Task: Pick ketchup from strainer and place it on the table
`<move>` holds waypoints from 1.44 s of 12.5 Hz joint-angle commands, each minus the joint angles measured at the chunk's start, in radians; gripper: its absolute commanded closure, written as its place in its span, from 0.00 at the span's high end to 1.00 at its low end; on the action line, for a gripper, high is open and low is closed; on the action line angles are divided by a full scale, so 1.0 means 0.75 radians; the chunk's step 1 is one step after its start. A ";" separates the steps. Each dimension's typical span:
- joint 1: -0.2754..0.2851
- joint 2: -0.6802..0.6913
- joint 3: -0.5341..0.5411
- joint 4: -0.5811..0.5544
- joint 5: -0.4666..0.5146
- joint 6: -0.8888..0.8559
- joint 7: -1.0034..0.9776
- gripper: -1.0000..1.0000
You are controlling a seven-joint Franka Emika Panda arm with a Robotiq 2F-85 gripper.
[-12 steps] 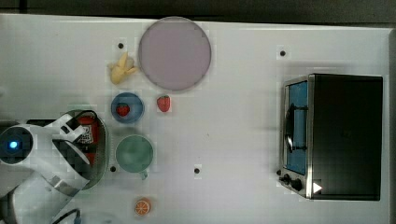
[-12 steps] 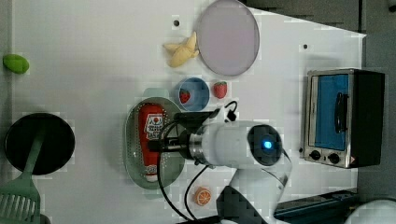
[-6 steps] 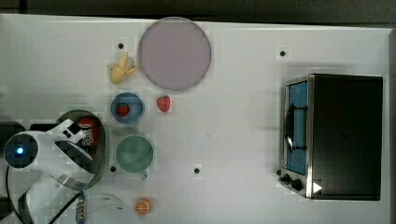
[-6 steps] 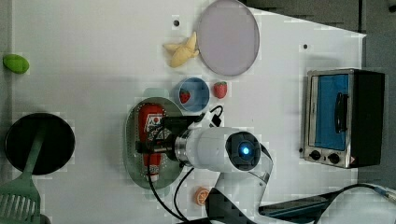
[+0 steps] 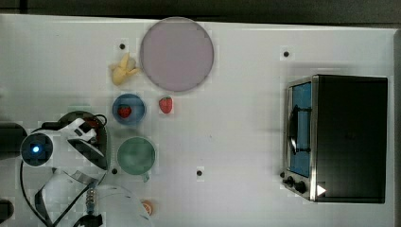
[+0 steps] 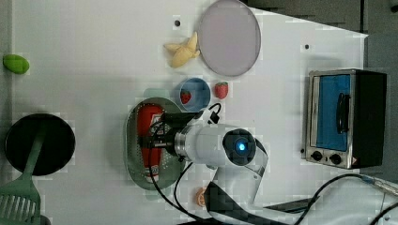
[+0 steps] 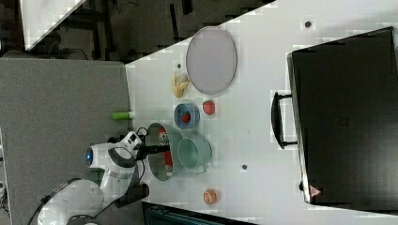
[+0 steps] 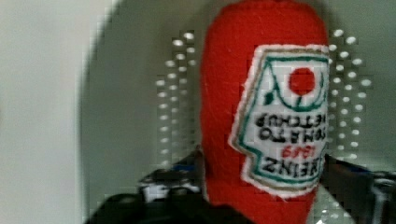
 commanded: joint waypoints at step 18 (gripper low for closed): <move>-0.336 -0.718 0.141 0.156 0.649 -0.750 -0.497 0.56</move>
